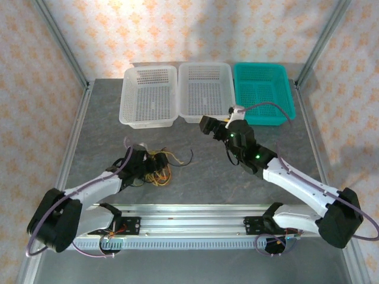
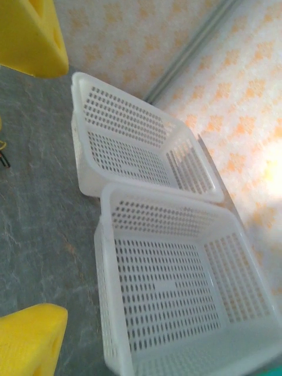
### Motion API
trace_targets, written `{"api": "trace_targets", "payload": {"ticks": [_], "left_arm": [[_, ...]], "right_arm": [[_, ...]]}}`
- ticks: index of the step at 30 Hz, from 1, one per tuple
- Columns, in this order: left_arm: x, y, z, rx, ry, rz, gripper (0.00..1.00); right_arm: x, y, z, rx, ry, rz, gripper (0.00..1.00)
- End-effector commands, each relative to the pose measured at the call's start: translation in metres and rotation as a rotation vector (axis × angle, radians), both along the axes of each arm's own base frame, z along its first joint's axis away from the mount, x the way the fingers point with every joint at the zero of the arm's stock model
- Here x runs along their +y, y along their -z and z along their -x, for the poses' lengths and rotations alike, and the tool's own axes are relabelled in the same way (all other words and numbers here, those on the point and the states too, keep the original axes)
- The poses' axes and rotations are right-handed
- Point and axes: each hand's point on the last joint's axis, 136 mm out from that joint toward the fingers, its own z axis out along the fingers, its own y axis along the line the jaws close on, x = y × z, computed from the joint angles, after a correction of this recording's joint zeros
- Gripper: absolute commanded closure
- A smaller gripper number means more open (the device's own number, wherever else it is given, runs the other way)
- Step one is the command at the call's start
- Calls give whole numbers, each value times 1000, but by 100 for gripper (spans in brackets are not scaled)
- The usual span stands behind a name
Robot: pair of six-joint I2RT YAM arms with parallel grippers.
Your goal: Untangle the cables
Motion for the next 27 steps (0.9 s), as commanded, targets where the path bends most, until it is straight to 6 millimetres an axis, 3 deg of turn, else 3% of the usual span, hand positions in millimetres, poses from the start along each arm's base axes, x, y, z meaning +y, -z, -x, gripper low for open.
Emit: {"api": "trace_targets", "payload": {"ticks": [1, 7, 13, 16, 20, 24, 27], "left_arm": [[-35, -27, -21, -104, 98, 52, 1], [-95, -38, -36, -133, 190, 132, 1], [-163, -47, -46, -148, 296, 212, 1], [-181, -53, -52, -160, 314, 211, 1], [-168, -58, -61, -186, 247, 149, 1], [-135, -64, -63, -203, 154, 9, 1], [-106, -72, -59, -222, 92, -91, 1]], "right_arm": [[-45, 13, -3, 42, 210, 15, 3], [-89, 41, 4, 112, 329, -28, 5], [-104, 72, 14, 175, 366, -31, 7], [-103, 86, 16, 203, 330, 0, 7], [-101, 101, 19, 236, 289, 76, 0], [-95, 111, 16, 262, 213, 176, 0], [-80, 117, 13, 297, 114, 245, 9]]}}
